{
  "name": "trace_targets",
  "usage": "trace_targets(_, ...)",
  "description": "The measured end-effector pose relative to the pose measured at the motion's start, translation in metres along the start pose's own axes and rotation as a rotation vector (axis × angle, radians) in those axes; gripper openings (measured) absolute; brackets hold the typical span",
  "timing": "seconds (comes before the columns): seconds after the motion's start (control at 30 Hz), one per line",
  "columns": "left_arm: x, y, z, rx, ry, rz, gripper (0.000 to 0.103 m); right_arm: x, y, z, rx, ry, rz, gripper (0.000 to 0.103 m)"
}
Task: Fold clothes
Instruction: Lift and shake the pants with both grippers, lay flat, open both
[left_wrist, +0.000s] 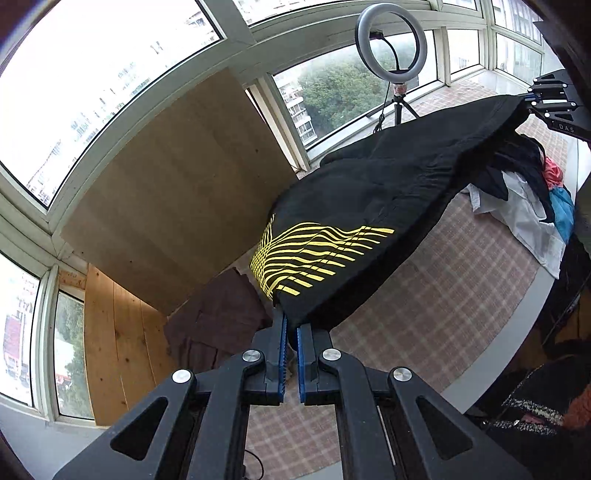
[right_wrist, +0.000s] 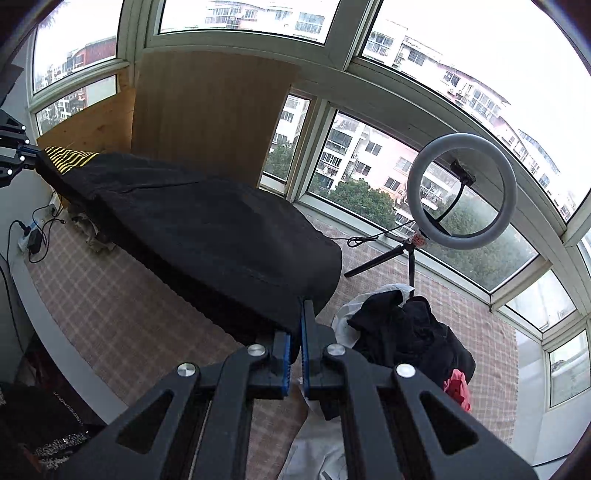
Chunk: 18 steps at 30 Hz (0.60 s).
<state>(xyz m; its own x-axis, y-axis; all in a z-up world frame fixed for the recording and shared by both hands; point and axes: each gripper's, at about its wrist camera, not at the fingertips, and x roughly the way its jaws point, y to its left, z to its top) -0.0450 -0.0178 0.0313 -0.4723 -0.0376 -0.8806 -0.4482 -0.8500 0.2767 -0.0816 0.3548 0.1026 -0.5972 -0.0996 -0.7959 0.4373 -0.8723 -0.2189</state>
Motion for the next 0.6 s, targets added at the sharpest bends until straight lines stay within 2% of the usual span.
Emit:
trace_targets(0.17,0.116,-0.064,-0.088,0.008,0.23,-0.212,0.004,0.081,0.052,-0.138,0.105,0.25,0.135,0.004)
trace_targets(0.3,0.193,-0.101,-0.146,-0.015,0.373,-0.354,0.004,0.138,0.087,-0.205,0.132,0.432,0.19,0.004)
trace_targets(0.37,0.212,-0.108,-0.163,-0.021,0.405,-0.388,0.006,0.153,0.094,-0.219,0.102,0.495,0.164,0.005)
trace_targets(0.47,0.209,-0.108,-0.175,-0.019,0.397,-0.414,0.009,0.148,0.092,-0.224,0.077,0.54,0.212,0.008)
trace_targets(0.53,0.201,-0.104,-0.18,-0.034,0.385,-0.43,0.012,0.131,0.085,-0.221,0.057,0.532,0.247,0.017)
trace_targets(0.57,0.195,-0.101,-0.183,-0.042,0.381,-0.432,0.017,0.121,0.08,-0.219,0.046,0.524,0.262,0.027)
trace_targets(0.6,0.19,-0.099,-0.188,-0.046,0.383,-0.425,0.017,0.111,0.076,-0.217,0.036,0.517,0.278,0.031)
